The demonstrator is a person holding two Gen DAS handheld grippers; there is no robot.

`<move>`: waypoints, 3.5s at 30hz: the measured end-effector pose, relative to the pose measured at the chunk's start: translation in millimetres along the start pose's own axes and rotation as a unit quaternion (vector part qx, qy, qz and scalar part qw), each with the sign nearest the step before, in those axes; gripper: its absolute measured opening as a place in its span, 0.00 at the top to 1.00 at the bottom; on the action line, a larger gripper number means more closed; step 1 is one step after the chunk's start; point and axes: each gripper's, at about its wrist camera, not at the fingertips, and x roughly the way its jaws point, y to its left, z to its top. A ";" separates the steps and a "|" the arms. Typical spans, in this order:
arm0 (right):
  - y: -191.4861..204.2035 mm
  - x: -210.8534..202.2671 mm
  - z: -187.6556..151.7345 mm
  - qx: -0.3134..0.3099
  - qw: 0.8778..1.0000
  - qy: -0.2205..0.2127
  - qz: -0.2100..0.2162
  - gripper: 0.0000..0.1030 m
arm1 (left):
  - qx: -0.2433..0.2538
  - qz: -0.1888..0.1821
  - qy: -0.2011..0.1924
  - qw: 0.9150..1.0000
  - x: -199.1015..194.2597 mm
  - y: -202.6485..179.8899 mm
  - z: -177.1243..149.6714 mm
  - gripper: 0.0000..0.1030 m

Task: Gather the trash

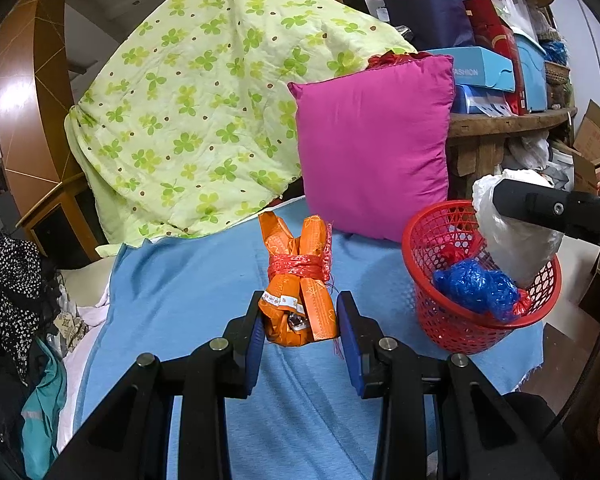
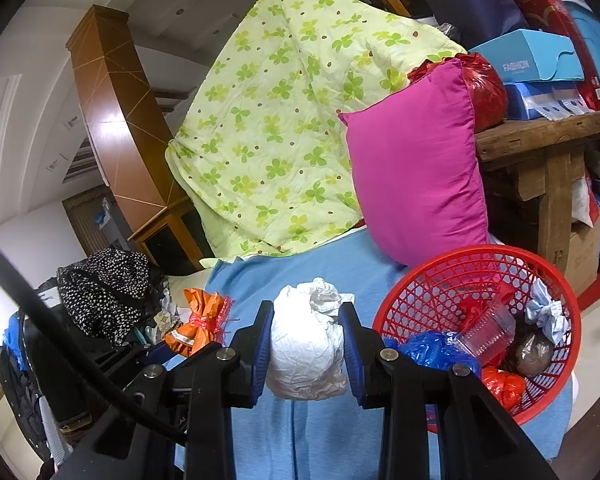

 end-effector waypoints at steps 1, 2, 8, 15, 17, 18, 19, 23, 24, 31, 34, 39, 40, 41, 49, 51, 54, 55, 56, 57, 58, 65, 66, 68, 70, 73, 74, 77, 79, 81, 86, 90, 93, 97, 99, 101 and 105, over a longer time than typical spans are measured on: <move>-0.3 -0.6 0.1 0.001 1.000 -0.001 -0.001 0.66 | 0.001 0.000 0.000 1.000 0.1 -0.5 0.1 0.64; -1.6 -0.7 0.4 0.001 1.000 -0.001 -0.001 0.66 | 0.001 -0.001 0.000 1.000 0.2 -2.0 0.0 0.64; -2.9 -3.9 0.1 0.005 1.000 -0.001 -0.005 0.66 | 0.004 -0.003 0.001 1.000 0.8 -4.0 0.9 0.64; -4.2 -8.7 -1.9 0.009 1.000 -0.004 -0.011 0.66 | 0.007 -0.006 0.002 1.000 0.7 -7.2 0.6 0.64; -5.4 -9.7 -2.2 0.011 1.000 -0.004 -0.012 0.66 | 0.008 -0.007 0.001 1.000 0.8 -7.9 0.7 0.64; -6.0 -10.5 -2.6 0.013 1.000 -0.005 -0.012 0.66 | 0.008 -0.007 0.002 1.000 1.1 -8.4 0.6 0.64; -6.7 -11.0 -2.8 0.014 1.000 -0.005 -0.013 0.66 | 0.008 -0.008 0.002 1.000 1.5 -9.0 0.5 0.64; -8.3 -13.5 -3.4 0.017 1.000 -0.007 -0.016 0.66 | 0.009 -0.010 0.003 1.000 2.9 -12.3 -0.2 0.64; -8.6 -13.9 -3.5 0.017 1.000 -0.008 -0.018 0.66 | 0.009 -0.011 0.004 1.000 3.4 -12.6 -0.4 0.64; -12.1 -15.2 -4.8 0.023 0.999 -0.009 -0.020 0.66 | 0.012 -0.014 0.008 1.000 6.1 -15.3 -2.5 0.64; -13.6 -15.8 -5.6 0.024 0.999 -0.009 -0.023 0.66 | 0.012 -0.016 0.009 1.000 7.0 -15.6 -2.6 0.64; -14.9 -18.0 -6.6 0.027 0.999 -0.012 -0.027 0.66 | 0.014 -0.020 0.010 1.000 9.1 -16.6 -4.0 0.64; -15.3 -18.8 -6.6 0.029 0.999 -0.013 -0.027 0.66 | 0.014 -0.021 0.011 1.000 9.5 -16.7 -4.1 0.64; -16.1 -19.2 -6.5 0.030 0.999 -0.013 -0.028 0.66 | 0.014 -0.021 0.011 1.000 9.8 -18.3 -3.7 0.64; -20.4 -22.5 -4.6 0.032 0.999 -0.018 -0.033 0.66 | 0.015 -0.026 0.012 0.999 9.5 -20.9 -3.7 0.64; -19.8 -24.0 -5.6 0.032 0.999 -0.019 -0.034 0.66 | 0.015 -0.028 0.013 0.999 9.9 -21.3 -3.9 0.64; -20.2 -24.4 -6.1 0.034 0.999 -0.019 -0.034 0.66 | 0.018 -0.029 0.012 0.999 10.1 -24.3 -3.3 0.64; -19.9 -24.7 -6.1 0.033 0.999 -0.020 -0.035 0.66 | 0.018 -0.029 0.013 0.999 10.2 -24.9 -3.4 0.64; -20.2 -24.9 -6.1 0.033 0.999 -0.021 -0.036 0.66 | 0.018 -0.030 0.013 0.999 10.4 -25.0 -2.8 0.64; -20.2 -25.8 -6.8 0.034 0.999 -0.021 -0.036 0.66 | 0.018 -0.030 0.013 0.999 10.5 -25.6 -2.7 0.64; -21.0 -26.2 -6.8 0.035 0.999 -0.021 -0.035 0.66 | 0.019 -0.030 0.012 0.999 10.3 -26.0 -2.8 0.64; -22.7 -30.3 -7.4 0.039 0.998 -0.025 -0.038 0.66 | 0.023 -0.033 0.013 0.999 10.5 -31.1 -2.6 0.64; -23.0 -30.6 -7.4 0.039 0.998 -0.026 -0.038 0.66 | 0.024 -0.033 0.014 0.999 10.5 -31.7 -2.6 0.64; -23.6 -31.3 -7.0 0.040 0.998 -0.027 -0.039 0.66 | 0.025 -0.033 0.014 0.999 10.6 -33.6 -2.2 0.64; -24.9 -32.1 -7.6 0.039 0.998 -0.028 -0.040 0.66 | 0.026 -0.035 0.013 0.999 10.1 -33.4 -2.2 0.64; -26.7 -32.1 -7.1 0.041 0.998 -0.027 -0.040 0.66 | 0.028 -0.035 0.014 0.999 10.6 -34.5 -2.5 0.64; -27.5 -32.3 -7.1 0.042 0.998 -0.028 -0.041 0.66 | 0.028 -0.035 0.014 0.999 10.7 -35.8 -2.8 0.64; -28.8 -32.9 -6.8 0.043 0.998 -0.027 -0.041 0.66 | 0.029 -0.038 0.016 0.999 11.6 -36.8 -2.9 0.64; -29.8 -33.0 -6.7 0.043 0.998 -0.028 -0.042 0.66 | 0.032 -0.037 0.017 0.999 12.3 -38.4 -2.9 0.64; -31.2 -32.2 -6.0 0.044 0.998 -0.027 -0.042 0.66 | 0.032 -0.039 0.018 0.999 12.8 -39.4 -2.7 0.64; -33.5 -31.4 -5.0 0.045 0.998 -0.027 -0.041 0.66 | 0.035 -0.041 0.018 0.998 14.1 -43.0 -2.0 0.64; -34.5 -31.4 -4.4 0.046 0.998 -0.028 -0.042 0.66 | 0.039 -0.043 0.019 0.998 14.6 -44.6 -2.1 0.64; -37.0 -31.6 -3.8 0.045 0.998 -0.029 -0.044 0.66 | 0.041 -0.046 0.019 0.998 15.4 -47.0 -1.1 0.64; -40.7 -32.0 -2.0 0.046 0.997 -0.030 -0.046 0.66 | 0.044 -0.049 0.019 0.998 16.2 -50.6 0.4 0.64; -42.2 -32.9 -1.6 0.047 0.997 -0.031 -0.046 0.66 | 0.046 -0.050 0.018 0.998 16.7 -52.3 1.3 0.64; -42.1 -33.8 -1.6 0.047 0.997 -0.032 -0.048 0.66 | 0.048 -0.053 0.018 0.997 17.1 -53.7 1.9 0.64; -45.1 -35.1 -0.6 0.049 0.997 -0.033 -0.050 0.66 | 0.052 -0.056 0.017 0.997 17.9 -57.4 2.8 0.64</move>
